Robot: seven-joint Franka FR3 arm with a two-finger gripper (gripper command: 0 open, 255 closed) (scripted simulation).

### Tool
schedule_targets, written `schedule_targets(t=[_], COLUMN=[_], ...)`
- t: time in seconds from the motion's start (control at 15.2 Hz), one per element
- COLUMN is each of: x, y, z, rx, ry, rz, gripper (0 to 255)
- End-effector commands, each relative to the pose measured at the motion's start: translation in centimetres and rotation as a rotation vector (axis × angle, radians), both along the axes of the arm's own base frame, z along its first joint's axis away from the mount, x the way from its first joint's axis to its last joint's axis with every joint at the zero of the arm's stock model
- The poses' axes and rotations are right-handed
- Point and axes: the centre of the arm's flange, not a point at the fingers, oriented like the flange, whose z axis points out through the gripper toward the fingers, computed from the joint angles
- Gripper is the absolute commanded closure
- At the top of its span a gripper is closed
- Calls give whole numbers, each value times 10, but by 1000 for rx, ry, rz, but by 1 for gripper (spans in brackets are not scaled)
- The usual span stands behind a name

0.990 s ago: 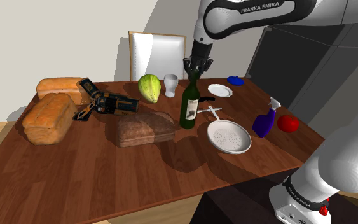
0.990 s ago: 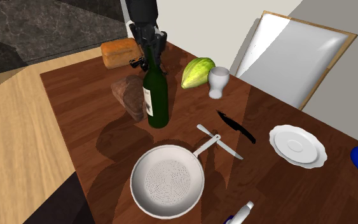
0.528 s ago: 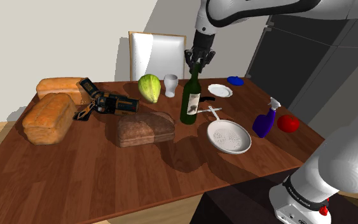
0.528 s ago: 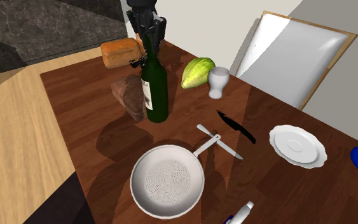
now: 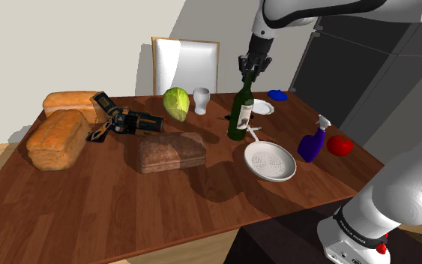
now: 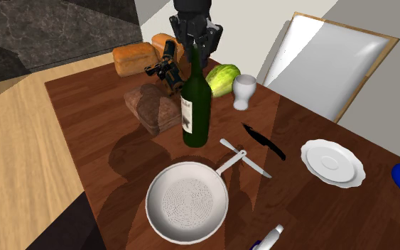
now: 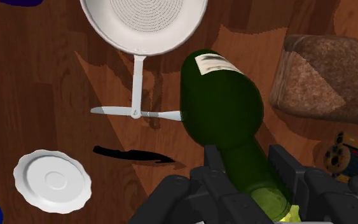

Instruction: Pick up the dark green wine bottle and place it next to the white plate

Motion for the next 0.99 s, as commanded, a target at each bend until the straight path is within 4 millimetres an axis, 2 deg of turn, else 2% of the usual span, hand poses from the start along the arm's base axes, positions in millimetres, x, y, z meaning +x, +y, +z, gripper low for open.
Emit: schedule_targets(t=[0.0,0.92], x=[-4,-29], y=[-25,-208], z=[0,1], rx=[0,0], ry=[-1,-1], rz=[1,1], gripper=[255,255])
